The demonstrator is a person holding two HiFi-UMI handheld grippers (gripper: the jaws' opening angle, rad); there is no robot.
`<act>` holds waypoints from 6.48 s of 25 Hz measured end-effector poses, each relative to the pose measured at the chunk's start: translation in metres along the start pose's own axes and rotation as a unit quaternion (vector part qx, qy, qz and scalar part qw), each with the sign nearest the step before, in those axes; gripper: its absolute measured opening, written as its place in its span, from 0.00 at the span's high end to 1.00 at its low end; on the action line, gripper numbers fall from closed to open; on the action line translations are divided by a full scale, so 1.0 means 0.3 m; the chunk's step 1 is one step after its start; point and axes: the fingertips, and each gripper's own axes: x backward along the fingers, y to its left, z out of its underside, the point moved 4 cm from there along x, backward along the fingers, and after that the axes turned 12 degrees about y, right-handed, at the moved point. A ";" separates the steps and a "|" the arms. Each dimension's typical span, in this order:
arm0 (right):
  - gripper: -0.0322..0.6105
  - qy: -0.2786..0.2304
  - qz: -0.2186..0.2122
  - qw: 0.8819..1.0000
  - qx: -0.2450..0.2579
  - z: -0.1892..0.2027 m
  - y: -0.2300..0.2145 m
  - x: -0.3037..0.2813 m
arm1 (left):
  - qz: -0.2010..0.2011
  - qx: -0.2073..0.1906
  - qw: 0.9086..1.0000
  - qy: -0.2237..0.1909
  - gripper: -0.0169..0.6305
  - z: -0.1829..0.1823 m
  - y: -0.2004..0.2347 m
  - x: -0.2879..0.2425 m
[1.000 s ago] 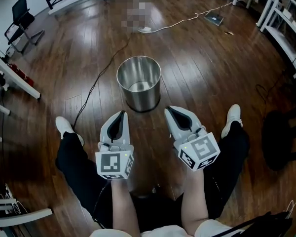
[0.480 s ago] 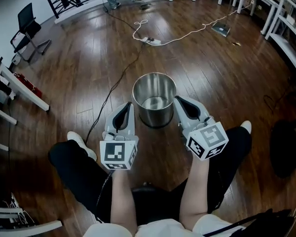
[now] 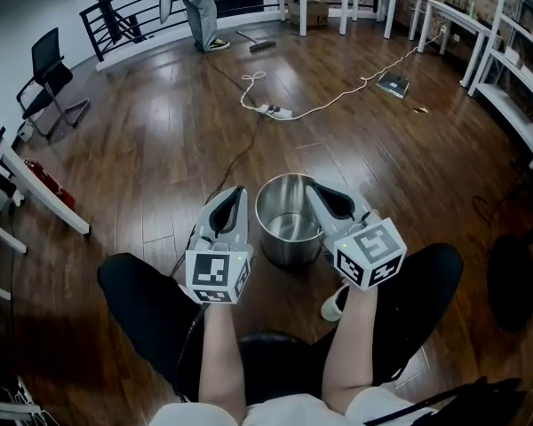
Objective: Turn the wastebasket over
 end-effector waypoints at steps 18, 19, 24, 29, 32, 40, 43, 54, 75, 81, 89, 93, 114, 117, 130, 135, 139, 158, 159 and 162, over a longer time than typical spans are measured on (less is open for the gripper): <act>0.62 0.328 -0.120 0.936 0.030 0.577 0.164 -0.619 | -0.070 0.115 0.987 0.091 0.76 0.486 0.332 -0.186; 0.62 0.339 -0.117 0.933 0.029 0.600 0.168 -0.636 | -0.073 0.119 0.985 0.099 0.72 0.511 0.345 -0.189; 0.62 0.391 -0.089 0.916 0.023 0.703 0.183 -0.698 | -0.083 0.140 0.974 0.155 0.55 0.633 0.385 -0.203; 0.81 0.419 -0.057 0.906 0.025 0.759 0.174 -0.731 | -0.089 0.146 0.964 0.204 0.50 0.743 0.396 -0.207; 0.85 0.427 -0.050 0.903 0.014 0.764 0.179 -0.738 | -0.097 0.159 0.961 0.204 0.49 0.757 0.416 -0.191; 0.86 0.364 -0.084 0.927 -0.035 0.658 0.137 -0.679 | -0.121 0.185 0.958 0.185 0.54 0.742 0.467 -0.134; 0.86 0.296 -0.103 0.944 -0.101 0.582 0.084 -0.649 | -0.117 0.215 0.955 0.169 0.54 0.737 0.477 -0.125; 0.87 0.039 -0.228 0.908 -0.349 0.604 0.010 -0.641 | -0.120 0.205 0.952 0.191 0.56 0.759 0.456 -0.111; 0.79 0.081 0.086 0.878 -0.465 1.057 -0.416 -0.432 | -0.064 0.177 0.957 0.221 0.56 0.791 0.353 -0.232; 0.67 0.183 0.150 0.909 -0.343 1.010 -0.433 -0.405 | -0.053 0.197 0.935 0.291 0.65 0.873 0.343 -0.314; 0.67 0.252 0.144 0.918 -0.271 0.906 -0.417 -0.367 | -0.013 0.241 0.924 0.297 0.64 0.950 0.347 -0.393; 0.67 0.276 0.105 0.911 -0.289 0.939 -0.386 -0.367 | -0.014 0.242 0.921 0.306 0.66 0.993 0.368 -0.410; 0.89 0.292 0.057 0.902 -0.313 0.993 -0.313 -0.451 | 0.007 0.262 0.925 0.275 0.85 0.920 0.437 -0.324; 0.89 0.275 0.030 0.900 -0.338 1.009 -0.269 -0.495 | -0.011 0.166 0.942 0.291 0.85 0.788 0.469 -0.317; 0.96 0.272 0.044 0.774 -0.570 1.487 0.027 -0.558 | 0.140 -0.227 0.896 0.355 0.85 0.701 -0.077 -0.379; 0.96 0.256 0.059 0.819 -0.510 1.415 -0.084 -0.548 | 0.131 -0.295 0.883 0.339 0.82 0.853 -0.188 -0.325; 0.96 0.252 0.047 0.847 -0.465 1.352 -0.101 -0.536 | 0.145 -0.274 0.884 0.350 0.82 0.848 -0.187 -0.343; 0.96 0.069 -0.068 0.978 -0.184 0.590 0.247 -0.053 | -0.133 0.041 0.982 0.128 0.95 0.512 -0.099 0.276; 0.96 0.066 -0.077 0.983 -0.155 0.564 0.284 0.006 | -0.136 0.052 0.982 0.120 0.95 0.502 -0.129 0.328; 0.96 0.062 -0.084 0.990 -0.093 0.518 0.382 0.189 | -0.128 0.074 0.984 0.096 0.95 0.453 -0.254 0.470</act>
